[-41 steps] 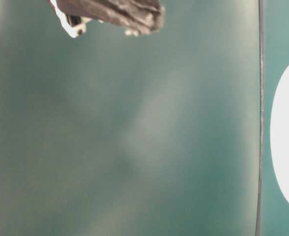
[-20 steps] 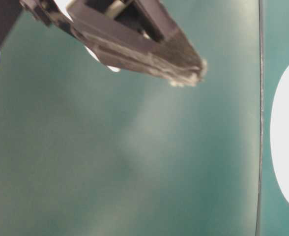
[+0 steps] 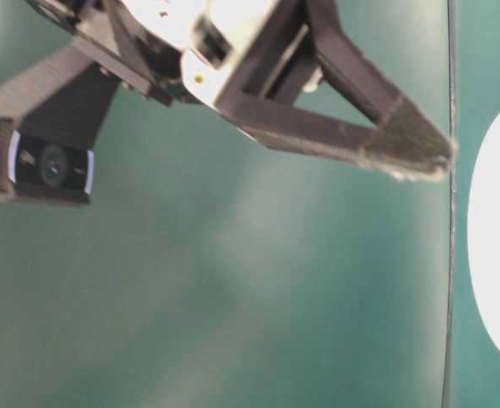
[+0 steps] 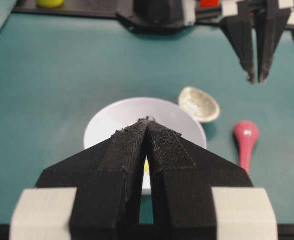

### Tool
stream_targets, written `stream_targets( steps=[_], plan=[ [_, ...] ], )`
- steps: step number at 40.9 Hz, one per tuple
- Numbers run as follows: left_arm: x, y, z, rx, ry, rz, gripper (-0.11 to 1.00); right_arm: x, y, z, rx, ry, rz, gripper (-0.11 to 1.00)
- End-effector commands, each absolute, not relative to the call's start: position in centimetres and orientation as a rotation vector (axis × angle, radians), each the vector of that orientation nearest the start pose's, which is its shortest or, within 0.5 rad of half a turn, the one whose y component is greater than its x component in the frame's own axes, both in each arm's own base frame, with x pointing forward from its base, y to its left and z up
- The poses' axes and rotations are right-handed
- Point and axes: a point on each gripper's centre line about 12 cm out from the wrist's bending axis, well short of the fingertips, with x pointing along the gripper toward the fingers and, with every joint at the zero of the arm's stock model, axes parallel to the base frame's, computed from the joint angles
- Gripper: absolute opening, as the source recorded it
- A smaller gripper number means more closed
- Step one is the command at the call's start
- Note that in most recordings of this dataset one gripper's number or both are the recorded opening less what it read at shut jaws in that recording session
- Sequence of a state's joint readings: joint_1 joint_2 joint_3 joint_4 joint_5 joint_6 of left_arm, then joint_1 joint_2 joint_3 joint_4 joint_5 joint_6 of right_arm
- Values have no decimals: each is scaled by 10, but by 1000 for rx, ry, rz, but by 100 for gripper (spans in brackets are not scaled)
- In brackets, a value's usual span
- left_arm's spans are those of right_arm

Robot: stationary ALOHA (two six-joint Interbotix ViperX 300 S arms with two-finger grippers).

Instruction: Scoop the yellow hexagonal prism block from the bowl with a spoon using the right arm.

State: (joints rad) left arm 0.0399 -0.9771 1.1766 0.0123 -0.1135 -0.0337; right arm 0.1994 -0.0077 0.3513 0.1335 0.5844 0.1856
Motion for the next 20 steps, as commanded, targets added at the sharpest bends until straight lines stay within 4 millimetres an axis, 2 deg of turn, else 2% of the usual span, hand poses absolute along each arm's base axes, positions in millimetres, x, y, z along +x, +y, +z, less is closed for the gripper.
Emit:
stream_targets(
  steps=[1, 8, 20],
  plan=[
    [199, 8, 278, -22, 78, 42, -1, 408, 91, 244, 226, 923, 115, 20],
    [199, 8, 278, -22, 78, 42, -1, 416, 92, 229, 226, 956, 106, 23],
    [199, 8, 277, -23, 82, 42, -1, 422, 93, 210, 215, 998, 97, 43]
  ],
)
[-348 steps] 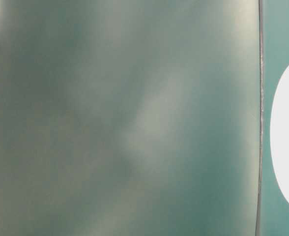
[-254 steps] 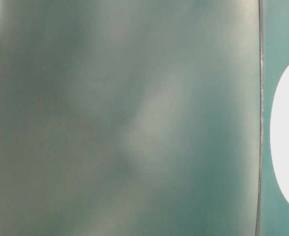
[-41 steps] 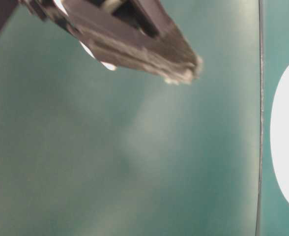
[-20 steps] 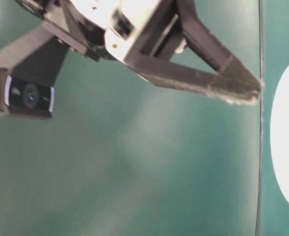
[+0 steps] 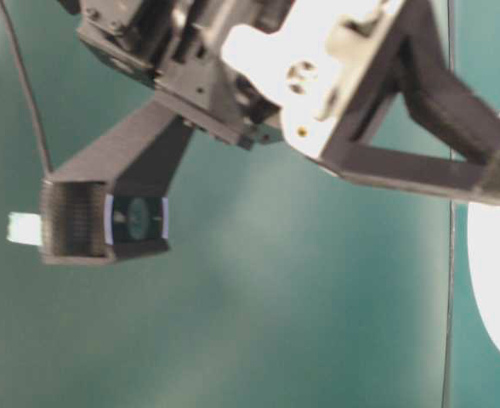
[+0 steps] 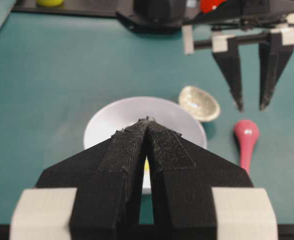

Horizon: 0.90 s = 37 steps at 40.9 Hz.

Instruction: Scoop the yellow hexagonal prism block from the bowl with a spoon using the right arm.

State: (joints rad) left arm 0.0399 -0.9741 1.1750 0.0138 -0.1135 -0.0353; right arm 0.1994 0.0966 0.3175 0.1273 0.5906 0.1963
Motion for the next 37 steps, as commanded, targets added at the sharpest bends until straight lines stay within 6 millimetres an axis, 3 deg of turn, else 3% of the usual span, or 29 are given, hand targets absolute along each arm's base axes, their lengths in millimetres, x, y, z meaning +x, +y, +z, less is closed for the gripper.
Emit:
stream_targets(
  steps=[1, 18, 37],
  plan=[
    [199, 8, 277, -23, 84, 42, -1, 422, 93, 209, 215, 999, 97, 44],
    [200, 8, 275, -25, 92, 42, -1, 431, 94, 167, 300, 1073, 21, 52],
    [200, 8, 275, -24, 92, 42, -1, 433, 104, 145, 306, 1089, 19, 63]
  ],
)
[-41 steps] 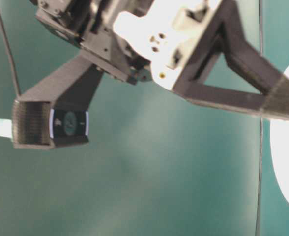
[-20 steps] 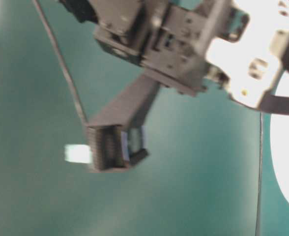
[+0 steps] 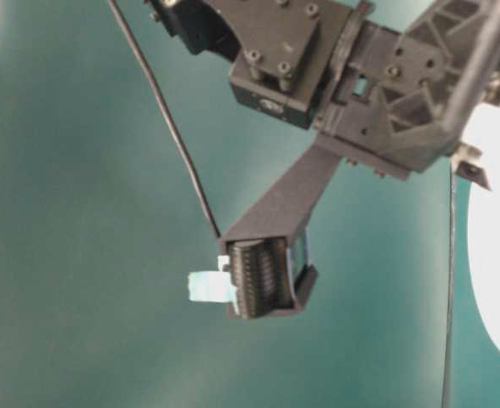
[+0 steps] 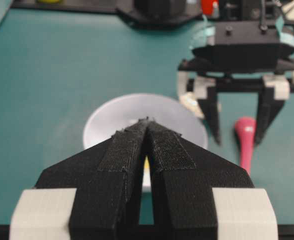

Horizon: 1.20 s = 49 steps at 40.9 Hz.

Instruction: Scoop the yellow hexagonal prism block from the bowl with a spoon using the right arm.

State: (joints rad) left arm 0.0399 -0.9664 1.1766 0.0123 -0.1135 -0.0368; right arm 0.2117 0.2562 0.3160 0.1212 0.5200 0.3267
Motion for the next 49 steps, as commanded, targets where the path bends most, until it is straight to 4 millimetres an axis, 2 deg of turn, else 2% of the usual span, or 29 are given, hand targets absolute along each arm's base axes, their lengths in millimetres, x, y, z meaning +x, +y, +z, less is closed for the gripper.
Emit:
stream_targets(
  steps=[1, 19, 49],
  plan=[
    [200, 8, 275, -24, 90, 42, -1, 432, 105, 143, 305, 1096, 20, 62],
    [200, 8, 275, -25, 92, 42, -1, 427, 111, 122, 331, 1138, -3, 62],
    [200, 8, 275, -27, 90, 42, -1, 422, 122, 104, 355, 1108, -1, 62]
  ],
)
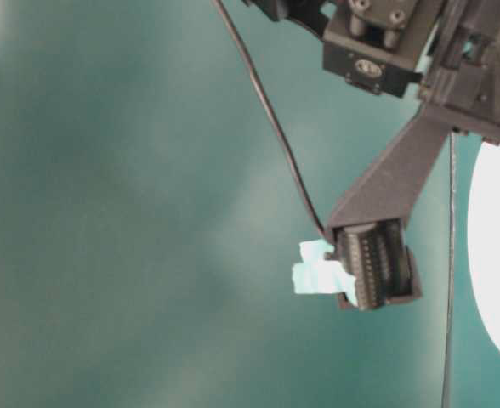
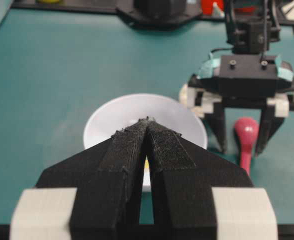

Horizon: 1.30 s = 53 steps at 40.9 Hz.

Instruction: Scoop the yellow hexagonal prism block from the bowl with a spoon using the right arm.

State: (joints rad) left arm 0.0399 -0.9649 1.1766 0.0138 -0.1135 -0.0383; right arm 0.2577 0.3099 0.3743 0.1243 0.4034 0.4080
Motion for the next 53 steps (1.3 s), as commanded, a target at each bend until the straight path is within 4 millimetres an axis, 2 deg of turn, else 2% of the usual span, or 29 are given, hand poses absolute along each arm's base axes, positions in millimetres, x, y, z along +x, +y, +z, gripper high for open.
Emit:
stream_targets(
  steps=[1, 9, 18, 23, 42, 53],
  plan=[
    [200, 8, 275, -27, 90, 42, -1, 422, 122, 103, 356, 1111, -2, 62],
    [200, 8, 275, -27, 90, 42, -1, 423, 122, 104, 353, 1106, 1, 55],
    [200, 8, 275, -25, 92, 42, -1, 427, 123, 110, 337, 1087, 14, 24],
    [200, 8, 275, -25, 92, 42, -1, 432, 122, 124, 326, 1049, 26, 24],
    [200, 8, 275, -27, 92, 42, -1, 440, 108, 200, 245, 850, 64, 24],
    [200, 8, 275, -28, 91, 42, -1, 440, 102, 233, 132, 623, 129, 24]
  ],
)
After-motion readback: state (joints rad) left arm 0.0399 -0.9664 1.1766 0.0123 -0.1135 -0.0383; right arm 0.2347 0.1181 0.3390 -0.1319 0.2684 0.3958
